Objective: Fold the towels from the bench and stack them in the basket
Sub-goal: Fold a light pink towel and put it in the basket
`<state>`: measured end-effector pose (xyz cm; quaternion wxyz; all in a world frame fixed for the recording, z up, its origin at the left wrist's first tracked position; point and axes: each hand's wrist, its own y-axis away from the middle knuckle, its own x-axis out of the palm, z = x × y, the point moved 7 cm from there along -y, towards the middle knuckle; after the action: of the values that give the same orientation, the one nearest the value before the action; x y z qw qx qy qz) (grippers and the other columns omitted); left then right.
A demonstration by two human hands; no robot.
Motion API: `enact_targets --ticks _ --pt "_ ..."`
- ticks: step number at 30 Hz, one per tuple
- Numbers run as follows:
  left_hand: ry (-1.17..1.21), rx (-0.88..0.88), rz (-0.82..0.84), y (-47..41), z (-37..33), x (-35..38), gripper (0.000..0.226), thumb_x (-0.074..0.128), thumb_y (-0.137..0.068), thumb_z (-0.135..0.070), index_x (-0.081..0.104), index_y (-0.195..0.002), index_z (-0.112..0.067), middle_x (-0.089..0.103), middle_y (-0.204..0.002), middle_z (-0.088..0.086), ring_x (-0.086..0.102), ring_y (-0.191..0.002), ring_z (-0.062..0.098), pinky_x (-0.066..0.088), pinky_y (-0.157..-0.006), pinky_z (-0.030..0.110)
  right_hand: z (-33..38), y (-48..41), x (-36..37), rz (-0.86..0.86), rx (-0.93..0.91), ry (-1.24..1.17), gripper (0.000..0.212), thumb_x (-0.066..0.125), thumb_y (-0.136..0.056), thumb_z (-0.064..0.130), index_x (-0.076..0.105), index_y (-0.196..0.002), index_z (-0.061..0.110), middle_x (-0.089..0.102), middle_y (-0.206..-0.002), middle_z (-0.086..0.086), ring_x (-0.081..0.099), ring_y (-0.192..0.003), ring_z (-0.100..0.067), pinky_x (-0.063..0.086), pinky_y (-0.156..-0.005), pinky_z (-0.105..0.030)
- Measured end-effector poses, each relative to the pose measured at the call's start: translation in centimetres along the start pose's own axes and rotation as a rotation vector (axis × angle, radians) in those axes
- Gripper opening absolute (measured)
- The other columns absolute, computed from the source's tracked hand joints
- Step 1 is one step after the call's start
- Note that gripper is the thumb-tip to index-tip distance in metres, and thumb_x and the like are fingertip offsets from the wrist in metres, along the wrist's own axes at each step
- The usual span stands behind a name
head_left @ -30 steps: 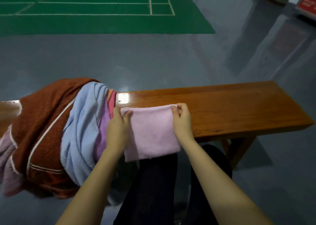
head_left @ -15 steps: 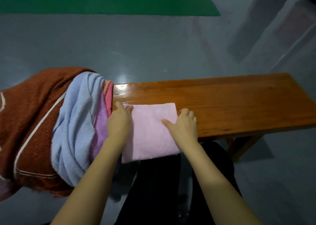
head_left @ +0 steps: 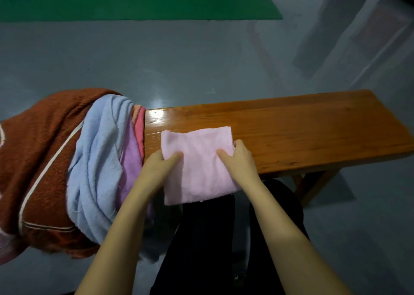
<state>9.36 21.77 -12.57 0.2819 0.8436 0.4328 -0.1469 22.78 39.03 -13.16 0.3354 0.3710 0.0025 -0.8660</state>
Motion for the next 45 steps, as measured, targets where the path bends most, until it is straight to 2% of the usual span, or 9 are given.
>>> enact_targets --ticks 5,9,16,21,28,34,38,41,45 --pt "0.072 0.2 0.064 0.8 -4.0 2.8 0.037 0.052 -0.095 -0.036 0.053 -0.127 -0.017 0.059 -0.12 -0.003 0.057 -0.106 0.016 0.044 -0.089 0.033 -1.9 1.6 -4.3 -0.14 -0.002 -0.218 0.025 0.056 -0.094 0.029 0.043 -0.106 0.011 0.053 -0.096 0.002 0.054 -0.092 -0.024 0.042 -0.072 -0.034" --pt "0.071 0.37 0.154 2.5 -9.1 7.3 0.028 0.051 -0.095 -0.038 0.049 -0.117 -0.023 0.058 -0.111 -0.009 0.057 -0.095 0.005 0.045 -0.077 0.03 -5.0 4.0 -10.5 -0.322 0.002 -0.383 0.022 0.055 -0.095 0.028 0.041 -0.102 0.014 0.049 -0.086 0.011 0.05 -0.079 -0.012 0.037 -0.059 -0.025" --pt "0.088 0.612 0.416 10.5 -18.6 19.8 0.017 0.052 -0.094 -0.042 0.05 -0.103 -0.028 0.061 -0.102 -0.008 0.061 -0.094 0.014 0.052 -0.08 0.039 -14.5 11.1 -23.3 -0.708 0.103 -0.486 0.023 0.057 -0.093 0.031 0.04 -0.103 0.018 0.05 -0.089 0.018 0.052 -0.079 -0.005 0.04 -0.061 -0.024" --pt "0.032 0.711 0.654 19.1 -22.3 30.9 0.028 0.049 -0.093 -0.047 0.047 -0.112 -0.027 0.058 -0.104 -0.012 0.06 -0.092 0.008 0.052 -0.075 0.028 -23.8 19.1 -30.1 -1.005 0.212 -0.584 0.023 0.061 -0.091 0.028 0.044 -0.101 0.015 0.054 -0.09 0.014 0.055 -0.084 -0.012 0.041 -0.071 -0.028" --pt "-0.045 0.769 0.952 28.6 -22.0 42.9 0.006 0.051 -0.095 -0.042 0.045 -0.095 -0.04 0.056 -0.098 -0.022 0.057 -0.092 -0.003 0.05 -0.081 0.031 -32.6 29.3 -34.0 -1.316 0.31 -0.69 0.019 0.061 -0.093 0.022 0.043 -0.097 0.017 0.054 -0.087 0.011 0.054 -0.074 0.004 0.042 -0.062 -0.007" --pt "-0.053 0.76 1.077 34.6 -21.1 50.5 0.005 0.054 -0.094 -0.039 0.052 -0.095 -0.035 0.063 -0.099 -0.014 0.063 -0.094 0.007 0.053 -0.086 0.04 -38.5 35.7 -36.5 -1.472 0.4 -0.672 0.023 0.063 -0.09 0.029 0.047 -0.104 0.022 0.06 -0.1 0.007 0.06 -0.091 -0.011 0.048 -0.08 -0.03" --pt "-0.11 0.81 1.145 38.7 -20.5 55.6 0.01 0.052 -0.095 -0.038 0.051 -0.098 -0.029 0.062 -0.099 -0.009 0.062 -0.093 0.009 0.052 -0.081 0.035 -43.8 39.3 -36.6 -1.519 0.47 -0.695 0.025 0.06 -0.091 0.029 0.044 -0.11 0.022 0.052 -0.094 0.02 0.051 -0.084 0.007 0.04 -0.071 -0.012" --pt "-0.176 0.838 1.222 41.9 -18.9 59.8 0.016 0.052 -0.096 -0.035 0.049 -0.105 -0.023 0.059 -0.095 -0.014 0.059 -0.088 0.003 0.048 -0.075 0.024 -47.9 42.1 -36.0 -1.567 0.521 -0.723 0.034 0.061 -0.091 0.03 0.046 -0.12 0.019 0.055 -0.101 0.016 0.054 -0.09 0.003 0.044 -0.076 -0.015" --pt "-0.338 0.841 1.355 45.4 -15.6 65.1 0.021 0.052 -0.095 -0.035 0.049 -0.11 -0.021 0.058 -0.098 -0.016 0.057 -0.089 -0.002 0.049 -0.076 0.02 -53.0 45.6 -35.4 -1.647 0.589 -0.776 0.034 0.061 -0.092 0.026 0.047 -0.12 0.015 0.054 -0.098 0.019 0.053 -0.08 0.013 0.041 -0.063 -0.002"
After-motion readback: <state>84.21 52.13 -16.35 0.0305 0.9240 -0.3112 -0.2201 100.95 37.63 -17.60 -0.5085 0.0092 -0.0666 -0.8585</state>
